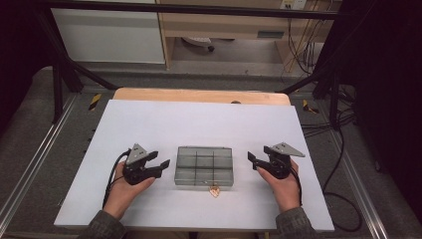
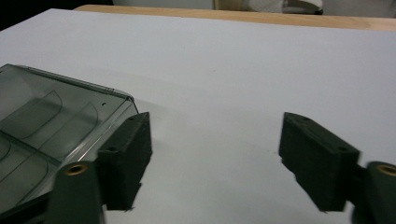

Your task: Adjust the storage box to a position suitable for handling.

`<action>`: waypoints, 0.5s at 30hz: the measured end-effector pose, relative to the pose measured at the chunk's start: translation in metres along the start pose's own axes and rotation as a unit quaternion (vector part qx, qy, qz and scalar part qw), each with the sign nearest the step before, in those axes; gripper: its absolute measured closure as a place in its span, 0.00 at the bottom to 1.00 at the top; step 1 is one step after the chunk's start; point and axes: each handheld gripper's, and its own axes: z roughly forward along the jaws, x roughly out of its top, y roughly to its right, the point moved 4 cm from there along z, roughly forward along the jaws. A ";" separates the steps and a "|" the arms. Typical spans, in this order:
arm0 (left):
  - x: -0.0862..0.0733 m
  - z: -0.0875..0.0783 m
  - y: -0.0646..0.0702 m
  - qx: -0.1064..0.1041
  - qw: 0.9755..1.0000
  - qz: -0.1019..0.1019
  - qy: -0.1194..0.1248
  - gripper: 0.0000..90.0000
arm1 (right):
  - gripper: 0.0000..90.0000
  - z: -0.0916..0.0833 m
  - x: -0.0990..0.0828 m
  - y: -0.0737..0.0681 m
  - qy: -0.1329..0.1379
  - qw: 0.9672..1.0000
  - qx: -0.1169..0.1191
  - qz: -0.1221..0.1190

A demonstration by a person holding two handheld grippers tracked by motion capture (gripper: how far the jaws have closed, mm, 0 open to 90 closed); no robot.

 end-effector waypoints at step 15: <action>-0.018 -0.049 0.017 0.006 0.999 -0.029 0.021 0.08 | 0.07 -0.042 -0.002 -0.034 0.025 0.999 0.007 -0.023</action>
